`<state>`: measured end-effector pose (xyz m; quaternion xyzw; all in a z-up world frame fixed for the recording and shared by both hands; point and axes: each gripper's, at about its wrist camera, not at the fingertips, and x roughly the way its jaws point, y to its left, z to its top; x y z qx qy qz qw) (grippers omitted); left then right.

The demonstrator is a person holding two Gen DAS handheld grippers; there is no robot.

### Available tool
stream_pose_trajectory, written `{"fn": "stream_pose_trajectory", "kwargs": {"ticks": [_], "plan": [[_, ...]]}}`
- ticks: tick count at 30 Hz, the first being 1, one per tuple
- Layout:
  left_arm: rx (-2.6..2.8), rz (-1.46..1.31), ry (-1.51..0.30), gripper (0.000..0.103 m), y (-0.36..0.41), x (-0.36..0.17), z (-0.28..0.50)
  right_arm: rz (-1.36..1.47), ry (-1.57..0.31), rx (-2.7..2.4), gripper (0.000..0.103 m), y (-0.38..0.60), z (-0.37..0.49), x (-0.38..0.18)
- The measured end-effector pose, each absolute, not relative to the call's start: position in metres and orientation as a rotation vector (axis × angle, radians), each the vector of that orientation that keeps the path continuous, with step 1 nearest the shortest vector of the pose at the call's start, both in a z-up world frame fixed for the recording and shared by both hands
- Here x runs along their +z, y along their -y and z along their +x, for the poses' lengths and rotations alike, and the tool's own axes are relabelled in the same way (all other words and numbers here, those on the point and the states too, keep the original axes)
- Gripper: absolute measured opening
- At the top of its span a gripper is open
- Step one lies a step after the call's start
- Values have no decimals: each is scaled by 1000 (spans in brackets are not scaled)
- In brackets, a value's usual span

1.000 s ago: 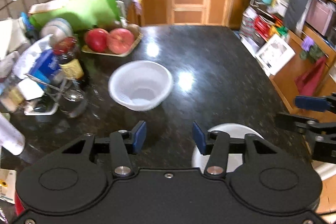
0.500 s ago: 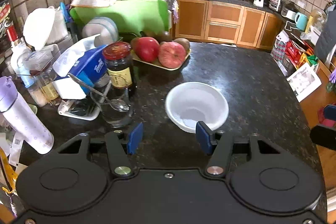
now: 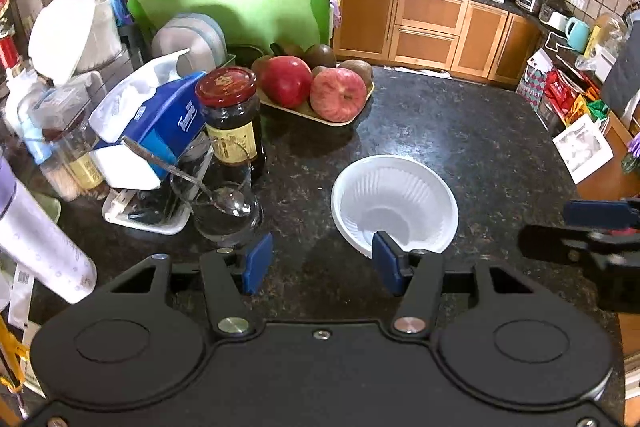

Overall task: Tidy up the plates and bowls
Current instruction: 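Move both grippers to the bowl stack rim and close them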

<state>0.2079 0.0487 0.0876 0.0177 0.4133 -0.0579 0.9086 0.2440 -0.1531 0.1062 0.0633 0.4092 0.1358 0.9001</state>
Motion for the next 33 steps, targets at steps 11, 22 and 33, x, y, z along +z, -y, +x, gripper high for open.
{"fn": "stream_pose_trajectory", "kwargs": {"ticks": [11,22,33], "plan": [[-125,49,-926,60,-47,79,240,123,-925,222,67,147,279,89],[-134,50,-996,60,-45,65,270,123,-977,190,59,149,304,69],[-141,68,-1039,60,-36,50,295,142,-1020,205,52,154,333,49]]}}
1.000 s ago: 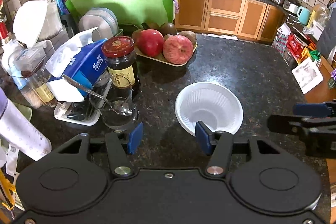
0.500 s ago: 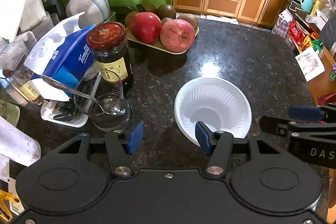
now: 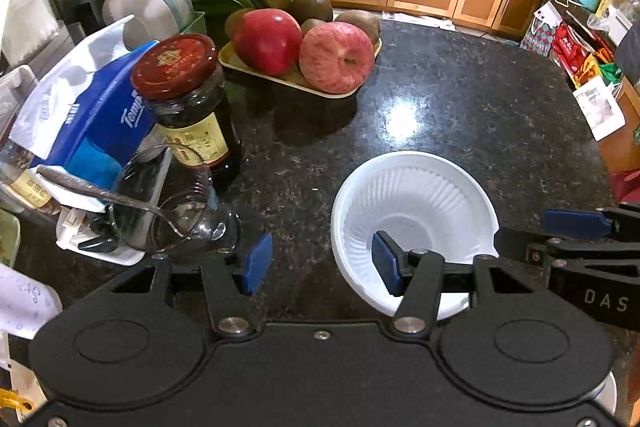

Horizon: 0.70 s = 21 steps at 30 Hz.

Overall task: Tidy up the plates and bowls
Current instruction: 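Move both grippers to the bowl stack rim and close them, then close both grippers firmly on the rim of the nested white bowls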

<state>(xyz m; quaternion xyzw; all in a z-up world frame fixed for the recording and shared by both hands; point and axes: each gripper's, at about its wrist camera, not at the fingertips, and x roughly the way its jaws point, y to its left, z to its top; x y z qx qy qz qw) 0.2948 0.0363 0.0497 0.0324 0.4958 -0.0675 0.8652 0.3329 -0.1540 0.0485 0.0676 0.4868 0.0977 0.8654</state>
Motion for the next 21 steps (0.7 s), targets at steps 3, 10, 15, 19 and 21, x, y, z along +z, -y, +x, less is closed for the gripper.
{"fn": "stream_pose_trajectory", "kwargs": {"ticks": [3,10,15,19,21], "plan": [[-143,77,-1049,60,-33,45,301,144,-1031,208,51,156,342,42],[-138,91,-1077,53,-29,33,314,139,-1056,229,46,156,356,26],[-139,101,-1087,51,-27,26,318,142,-1071,233,45,155,362,17],[-139,108,-1081,51,-25,24,319,127,-1075,237,45,155,363,14],[-145,107,-1083,51,-25,23,319,120,-1078,243,43,153,363,13]]}}
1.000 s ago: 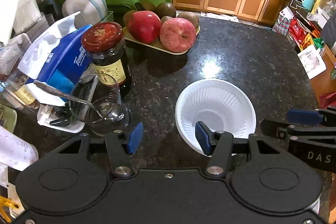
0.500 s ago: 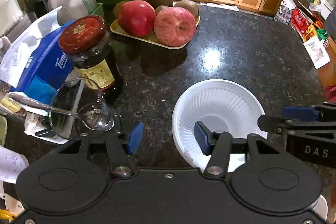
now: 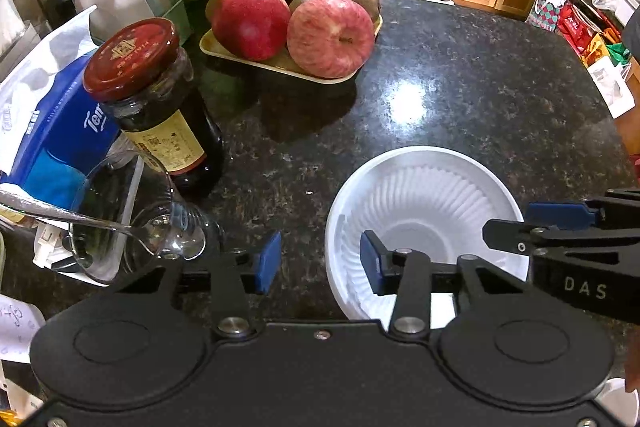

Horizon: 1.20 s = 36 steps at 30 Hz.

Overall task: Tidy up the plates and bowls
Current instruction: 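Close both grippers firmly on the rim of the nested white bowls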

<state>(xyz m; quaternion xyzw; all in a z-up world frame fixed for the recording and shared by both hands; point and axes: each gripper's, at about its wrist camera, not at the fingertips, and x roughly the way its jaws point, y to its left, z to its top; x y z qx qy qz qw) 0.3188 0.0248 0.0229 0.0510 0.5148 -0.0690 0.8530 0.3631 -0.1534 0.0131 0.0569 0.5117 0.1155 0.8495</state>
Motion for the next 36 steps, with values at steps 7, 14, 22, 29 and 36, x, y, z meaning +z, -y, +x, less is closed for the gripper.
{"fn": "stream_pose_trajectory", "kwargs": {"ticks": [7,14,22,29,36], "plan": [[-151,122,-1079,50,-21,20,318,113,-1087,254,42,150,366,9],[-160,125,-1084,49,-17,18,320,110,-1091,257,39,149,368,8],[-156,125,-1090,41,-17,16,323,105,-1092,261,33,147,368,8],[-160,129,-1089,32,-17,16,323,99,-1097,265,22,145,368,9],[-168,128,-1100,19,-17,13,325,106,-1102,264,18,145,367,8]]}}
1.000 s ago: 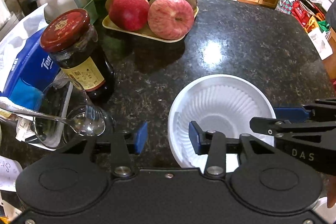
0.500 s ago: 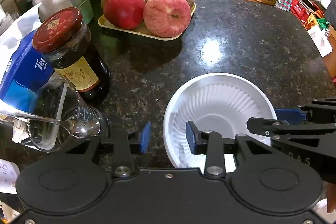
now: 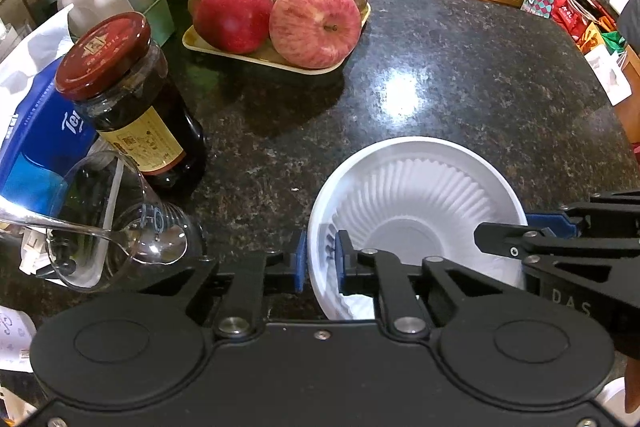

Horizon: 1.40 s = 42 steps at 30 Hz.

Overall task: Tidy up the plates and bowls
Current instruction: 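Close both grippers firmly on the rim of the nested white bowls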

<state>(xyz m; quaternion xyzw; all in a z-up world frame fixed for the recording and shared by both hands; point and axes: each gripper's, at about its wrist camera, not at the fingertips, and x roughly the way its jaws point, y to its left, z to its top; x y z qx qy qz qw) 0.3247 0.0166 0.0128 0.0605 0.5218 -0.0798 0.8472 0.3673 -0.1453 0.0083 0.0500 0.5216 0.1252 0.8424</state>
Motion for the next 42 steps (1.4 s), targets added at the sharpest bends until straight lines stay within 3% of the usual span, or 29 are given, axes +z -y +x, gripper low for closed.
{"fn": "stream_pose_trajectory", "kwargs": {"ticks": [22,42], "plan": [[-208,133,-1061,17,-7,36,309,108,-1047,229,17,153,343,38],[-273,163,-977,18,20,91,236,93,-893,202,17,190,235,105]]}}
